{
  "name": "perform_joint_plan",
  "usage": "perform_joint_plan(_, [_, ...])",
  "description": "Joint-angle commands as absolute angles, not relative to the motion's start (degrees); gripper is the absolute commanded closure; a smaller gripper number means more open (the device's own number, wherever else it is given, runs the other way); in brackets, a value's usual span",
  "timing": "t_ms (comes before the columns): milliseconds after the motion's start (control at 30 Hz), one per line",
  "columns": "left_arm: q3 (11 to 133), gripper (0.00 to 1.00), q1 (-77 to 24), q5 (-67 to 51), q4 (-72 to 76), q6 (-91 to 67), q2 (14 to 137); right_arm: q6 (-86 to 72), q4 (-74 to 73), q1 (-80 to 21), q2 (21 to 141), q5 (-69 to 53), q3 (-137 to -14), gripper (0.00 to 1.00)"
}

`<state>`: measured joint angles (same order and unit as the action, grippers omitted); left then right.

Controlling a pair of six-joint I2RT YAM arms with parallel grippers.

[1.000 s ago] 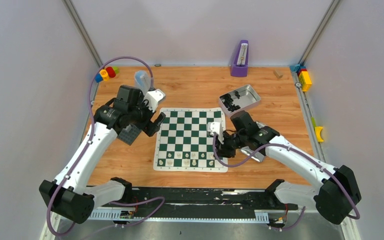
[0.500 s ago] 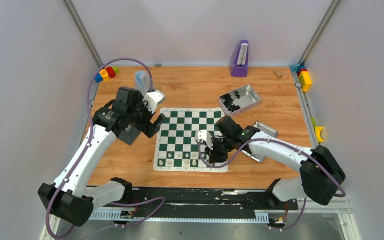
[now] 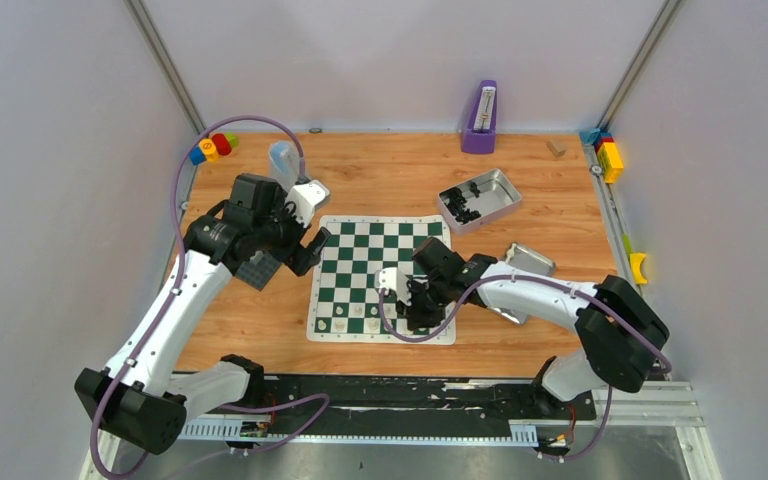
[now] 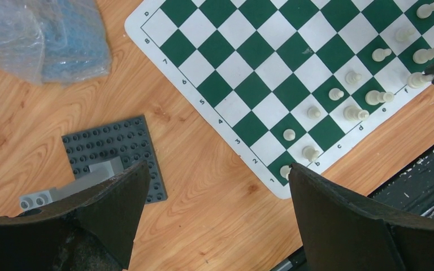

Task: Set up the chess pieces on the board
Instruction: Place the chess piece on the chessboard.

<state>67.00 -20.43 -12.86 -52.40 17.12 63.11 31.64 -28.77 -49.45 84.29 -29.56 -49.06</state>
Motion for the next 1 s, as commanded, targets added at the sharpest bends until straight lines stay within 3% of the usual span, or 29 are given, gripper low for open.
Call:
perform_joint_plan(0, [66.6,0.0,-20.0,-14.1,-50.6,18.5,61.6,31.8,-25.5,-49.9,85.5,-27.4,-52.2,1.0])
perform_joint_plan(967, [66.1,0.0,-20.0,-14.8,-50.4,18.5,60.8,32.1,-24.9,-50.5,89.5,-26.3,-52.4,0.97])
